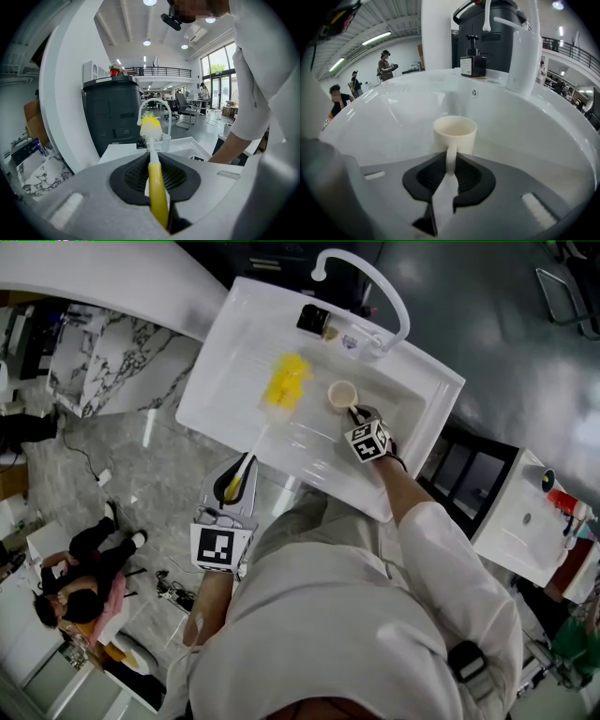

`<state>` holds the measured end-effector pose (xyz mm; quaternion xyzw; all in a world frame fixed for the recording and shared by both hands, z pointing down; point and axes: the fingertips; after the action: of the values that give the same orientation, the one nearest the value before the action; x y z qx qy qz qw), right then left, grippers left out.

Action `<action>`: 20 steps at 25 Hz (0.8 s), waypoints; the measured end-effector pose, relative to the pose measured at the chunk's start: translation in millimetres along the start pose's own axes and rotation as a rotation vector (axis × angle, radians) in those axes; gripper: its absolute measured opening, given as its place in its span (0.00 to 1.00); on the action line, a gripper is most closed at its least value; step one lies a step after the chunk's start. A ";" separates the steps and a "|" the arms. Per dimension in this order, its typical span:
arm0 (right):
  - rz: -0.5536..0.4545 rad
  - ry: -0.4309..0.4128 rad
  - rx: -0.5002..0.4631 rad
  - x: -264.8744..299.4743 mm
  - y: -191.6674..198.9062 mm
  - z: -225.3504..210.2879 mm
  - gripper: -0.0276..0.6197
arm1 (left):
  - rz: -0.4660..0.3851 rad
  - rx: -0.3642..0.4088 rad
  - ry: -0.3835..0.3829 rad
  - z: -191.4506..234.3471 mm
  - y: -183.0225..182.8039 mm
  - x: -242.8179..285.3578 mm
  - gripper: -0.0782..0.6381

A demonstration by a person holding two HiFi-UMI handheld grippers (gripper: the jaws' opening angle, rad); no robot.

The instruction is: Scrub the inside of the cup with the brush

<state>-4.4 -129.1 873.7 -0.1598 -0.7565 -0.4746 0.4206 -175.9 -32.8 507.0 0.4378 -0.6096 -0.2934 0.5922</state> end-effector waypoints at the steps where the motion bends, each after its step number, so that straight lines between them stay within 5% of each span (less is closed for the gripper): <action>1: -0.009 0.001 -0.001 -1.2 -2.2 -0.5 0.12 | 0.004 0.001 0.003 -1.2 0.6 0.2 0.17; 20: -0.192 0.033 -0.162 -59.8 -58.2 11.0 0.11 | -0.011 0.014 0.060 -10.7 4.7 1.4 0.17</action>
<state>-11.4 -139.4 790.5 -0.1121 -0.7207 -0.5747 0.3712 -166.2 -30.3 513.1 0.4540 -0.5911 -0.2790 0.6055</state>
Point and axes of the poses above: the fingertips, and each gripper's own axes: x forward along the fingers, z to its left, y out of its underside, and after that the axes turned 11 degrees about -y, right-handed
